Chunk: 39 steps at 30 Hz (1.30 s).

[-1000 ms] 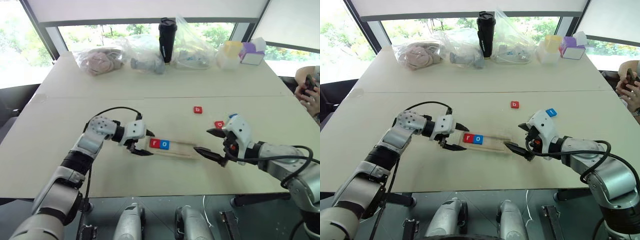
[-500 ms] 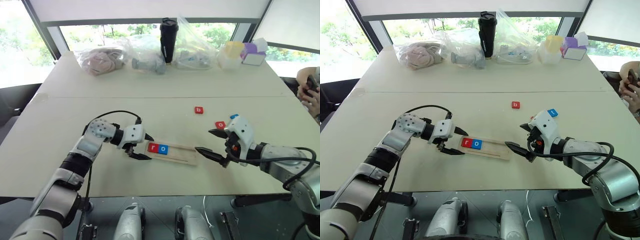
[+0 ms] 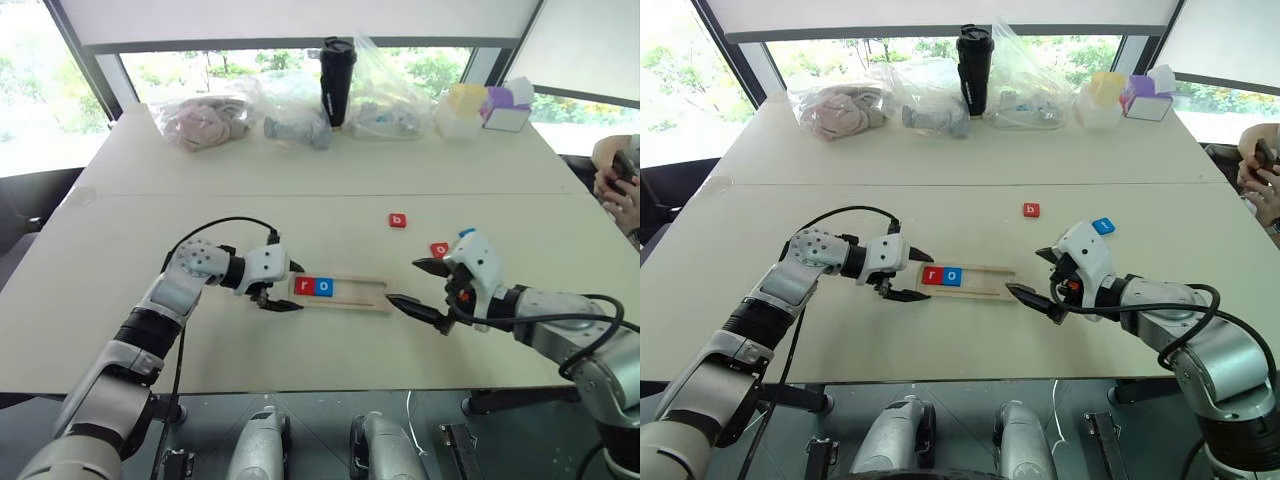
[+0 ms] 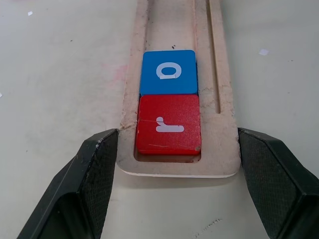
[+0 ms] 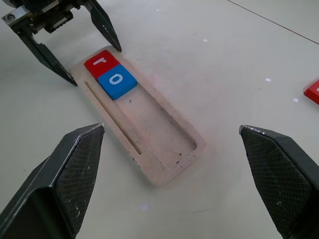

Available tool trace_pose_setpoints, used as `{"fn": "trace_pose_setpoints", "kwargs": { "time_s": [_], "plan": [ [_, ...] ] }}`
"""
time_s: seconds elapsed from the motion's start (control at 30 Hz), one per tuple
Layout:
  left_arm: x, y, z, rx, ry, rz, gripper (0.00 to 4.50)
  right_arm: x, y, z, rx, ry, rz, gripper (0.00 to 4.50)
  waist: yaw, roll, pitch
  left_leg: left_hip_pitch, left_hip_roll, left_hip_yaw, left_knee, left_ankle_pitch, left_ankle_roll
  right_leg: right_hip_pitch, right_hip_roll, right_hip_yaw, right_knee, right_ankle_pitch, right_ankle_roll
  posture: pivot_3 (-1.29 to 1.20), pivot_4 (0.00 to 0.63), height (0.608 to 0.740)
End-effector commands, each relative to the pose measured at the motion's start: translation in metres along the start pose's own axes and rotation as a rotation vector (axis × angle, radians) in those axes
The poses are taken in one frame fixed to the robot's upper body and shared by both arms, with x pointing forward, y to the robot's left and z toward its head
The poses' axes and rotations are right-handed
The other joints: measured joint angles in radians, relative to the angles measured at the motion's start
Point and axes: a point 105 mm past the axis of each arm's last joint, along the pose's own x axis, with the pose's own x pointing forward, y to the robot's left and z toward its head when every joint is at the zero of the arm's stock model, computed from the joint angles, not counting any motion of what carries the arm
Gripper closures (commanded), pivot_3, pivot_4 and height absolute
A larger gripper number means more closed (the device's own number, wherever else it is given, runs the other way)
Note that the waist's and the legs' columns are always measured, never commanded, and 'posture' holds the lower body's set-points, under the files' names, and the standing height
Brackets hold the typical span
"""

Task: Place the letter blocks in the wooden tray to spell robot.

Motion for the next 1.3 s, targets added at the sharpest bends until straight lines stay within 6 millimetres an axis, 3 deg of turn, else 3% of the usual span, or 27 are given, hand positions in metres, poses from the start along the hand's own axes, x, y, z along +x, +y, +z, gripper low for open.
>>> {"fn": "trace_pose_setpoints", "kwargs": {
  "time_s": [0.03, 0.07, 0.37, 0.47, 0.53, 0.63, 0.77, 0.87, 1.0, 1.17, 1.3],
  "plan": [
    [-0.005, -0.002, -0.015, -0.022, 0.059, 0.010, 0.32, -0.001, -0.001, 0.009, -0.030, -0.037, -0.005, 0.00, 0.000, 0.000, 0.000, 0.000, 0.000, 0.000, 0.000, 0.000, 0.000, 0.000, 0.000, 0.000, 0.000, 0.000, 0.000, 0.00, 0.150, 0.740],
    [-0.005, -0.003, -0.015, -0.026, 0.060, 0.006, 0.04, -0.001, -0.001, 0.009, -0.030, -0.036, -0.006, 0.00, -0.001, 0.000, 0.000, 0.000, 0.000, 0.000, 0.000, 0.000, 0.000, 0.000, 0.000, 0.000, 0.000, 0.000, 0.000, 0.00, 0.150, 0.740],
    [-0.015, 0.007, -0.015, -0.056, 0.053, 0.043, 0.04, -0.002, -0.002, 0.007, -0.024, -0.034, -0.011, 0.00, -0.002, 0.000, 0.000, 0.001, 0.000, 0.000, 0.000, 0.000, 0.000, 0.001, 0.000, 0.000, 0.000, 0.000, 0.000, 0.00, 0.150, 0.740],
    [-0.055, 0.022, 0.013, -0.207, -0.095, 0.095, 0.04, -0.007, -0.015, 0.019, 0.031, -0.108, -0.072, 0.00, -0.014, -0.001, 0.001, 0.002, 0.001, 0.000, 0.000, 0.000, 0.000, 0.001, 0.001, 0.000, 0.000, 0.000, 0.000, 0.00, 0.150, 0.740],
    [-0.076, 0.021, 0.030, -0.272, -0.172, 0.087, 0.04, -0.010, -0.024, 0.028, 0.063, -0.165, -0.109, 0.00, -0.027, -0.001, 0.002, 0.000, 0.002, -0.001, -0.001, 0.000, 0.000, -0.001, 0.002, 0.000, 0.000, 0.000, 0.000, 0.00, 0.150, 0.740],
    [-0.103, 0.018, 0.049, -0.330, -0.235, 0.100, 0.04, -0.007, -0.054, 0.040, 0.099, -0.225, -0.275, 0.00, -0.034, -0.001, 0.001, -0.002, 0.002, 0.000, -0.001, 0.000, 0.000, -0.003, 0.002, 0.001, 0.000, 0.000, 0.000, 0.00, 0.150, 0.740],
    [-0.113, 0.017, 0.061, -0.371, -0.275, 0.173, 0.04, 0.029, -0.079, 0.046, 0.247, -0.185, -0.374, 0.00, -0.036, -0.001, 0.001, -0.001, 0.001, 0.000, -0.001, 0.000, 0.000, -0.003, 0.002, 0.001, 0.000, 0.000, 0.000, 0.00, 0.150, 0.740],
    [-0.112, 0.018, 0.056, -0.383, -0.260, 0.270, 0.04, 0.062, -0.094, 0.050, 0.375, -0.154, -0.438, 0.00, -0.047, 0.000, 0.001, -0.001, 0.002, 0.000, -0.001, 0.000, 0.000, -0.003, 0.002, 0.001, 0.002, 0.000, 0.000, 0.00, 0.150, 0.740],
    [-0.113, 0.012, 0.057, -0.397, -0.271, 0.344, 0.04, 0.093, -0.107, 0.043, 0.421, -0.074, -0.517, 0.00, -0.052, 0.000, 0.002, -0.002, 0.001, 0.002, -0.002, 0.000, 0.000, -0.003, 0.003, 0.001, 0.001, 0.002, 0.003, 0.00, 0.150, 0.740],
    [-0.125, 0.006, 0.059, -0.409, -0.266, 0.414, 0.04, 0.110, -0.119, 0.024, 0.422, 0.016, -0.587, 0.00, -0.051, 0.000, 0.002, -0.006, 0.001, 0.003, -0.003, 0.000, 0.000, -0.007, 0.002, 0.002, 0.001, 0.002, 0.004, 0.00, 0.150, 0.740],
    [-0.127, 0.004, 0.056, -0.427, -0.267, 0.447, 0.04, 0.124, -0.117, 0.019, 0.449, 0.034, -0.555, 0.00, -0.056, 0.000, 0.002, -0.006, 0.001, 0.004, -0.003, 0.000, -0.001, -0.008, 0.002, 0.002, 0.001, 0.003, 0.004, 0.00, 0.150, 0.740]
  ]
}}
